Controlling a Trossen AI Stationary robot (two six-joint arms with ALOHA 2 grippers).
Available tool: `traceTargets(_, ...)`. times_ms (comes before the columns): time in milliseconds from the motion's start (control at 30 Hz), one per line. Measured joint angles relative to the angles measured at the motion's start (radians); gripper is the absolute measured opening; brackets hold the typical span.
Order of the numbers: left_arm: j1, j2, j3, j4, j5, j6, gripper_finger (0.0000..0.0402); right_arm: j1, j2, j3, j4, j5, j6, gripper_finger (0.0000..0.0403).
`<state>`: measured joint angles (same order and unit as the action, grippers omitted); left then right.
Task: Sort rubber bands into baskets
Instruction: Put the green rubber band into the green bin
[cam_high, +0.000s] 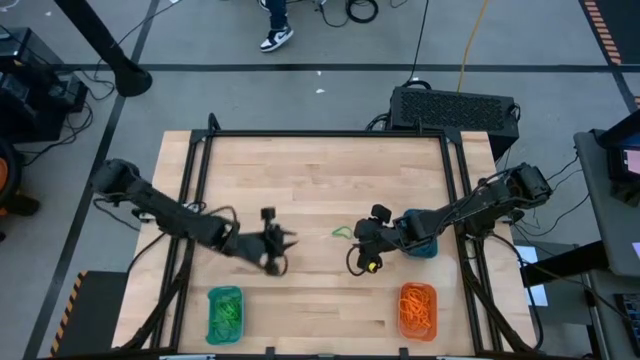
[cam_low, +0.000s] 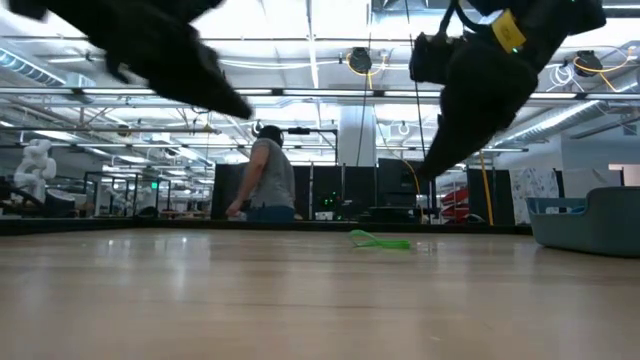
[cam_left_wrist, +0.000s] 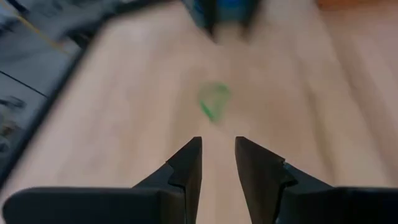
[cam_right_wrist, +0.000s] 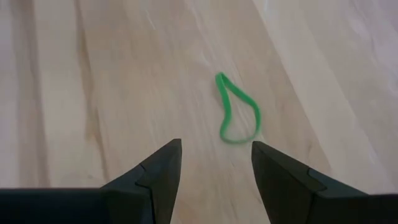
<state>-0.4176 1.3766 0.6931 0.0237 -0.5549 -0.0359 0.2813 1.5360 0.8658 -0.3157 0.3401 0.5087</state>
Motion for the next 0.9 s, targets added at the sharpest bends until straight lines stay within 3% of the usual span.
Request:
traceTargets(167, 0.145, 0.068, -0.038, 0.271, 0.023, 0.177, 0.0105, 0.0, 0.0, -0.018, -0.002, -0.006, 0.0, 0.0187)
traceTargets(333, 0.248, 0.193, -0.012, 0.364, 0.229, 0.229, 0.0105, 0.0, 0.0, -0.019, -0.004, -0.013, -0.008, 0.0187)
traceTargets(700, 0.339, 0.414, 0.142, 0.392, 0.417, 0.253, 0.0107, 0.0, 0.0, -0.019, -0.013, -0.035, -0.038, 0.0187)
traceTargets(900, 0.359, 0.532, 0.213, 0.386, 0.471, 0.26, 0.0161, 0.0, 0.0, -0.019, -0.012, -0.059, -0.05, 0.0187)
